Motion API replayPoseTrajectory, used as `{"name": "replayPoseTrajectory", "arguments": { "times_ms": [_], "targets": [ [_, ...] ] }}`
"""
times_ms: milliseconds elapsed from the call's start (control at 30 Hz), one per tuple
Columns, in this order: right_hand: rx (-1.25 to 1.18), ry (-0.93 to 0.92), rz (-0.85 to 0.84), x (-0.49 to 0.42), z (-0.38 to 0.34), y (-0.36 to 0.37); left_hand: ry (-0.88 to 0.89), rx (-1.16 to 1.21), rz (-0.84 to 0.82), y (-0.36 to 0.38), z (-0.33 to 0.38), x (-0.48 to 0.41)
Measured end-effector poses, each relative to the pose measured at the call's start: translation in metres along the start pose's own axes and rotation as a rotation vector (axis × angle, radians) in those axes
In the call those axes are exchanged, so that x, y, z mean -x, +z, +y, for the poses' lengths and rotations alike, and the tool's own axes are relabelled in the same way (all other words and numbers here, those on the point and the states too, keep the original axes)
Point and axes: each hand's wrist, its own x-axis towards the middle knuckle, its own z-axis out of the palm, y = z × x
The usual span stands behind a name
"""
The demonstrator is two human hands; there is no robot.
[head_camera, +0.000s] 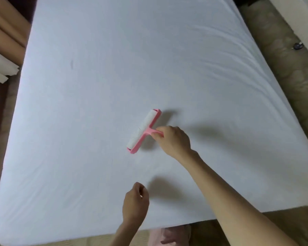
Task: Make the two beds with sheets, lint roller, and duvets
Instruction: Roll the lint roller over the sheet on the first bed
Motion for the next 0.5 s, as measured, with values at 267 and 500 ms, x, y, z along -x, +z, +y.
{"name": "replayPoseTrajectory", "arguments": {
  "times_ms": [267, 500],
  "targets": [
    [-0.037, -0.007, -0.022, -0.144, -0.053, -0.012, -0.125, 0.119, 0.102, -0.032, 0.019, -0.05],
    [0.057, 0.195, -0.057, -0.073, 0.065, -0.049, -0.121, 0.179, 0.007, 0.014, 0.07, -0.079]
  ]
}}
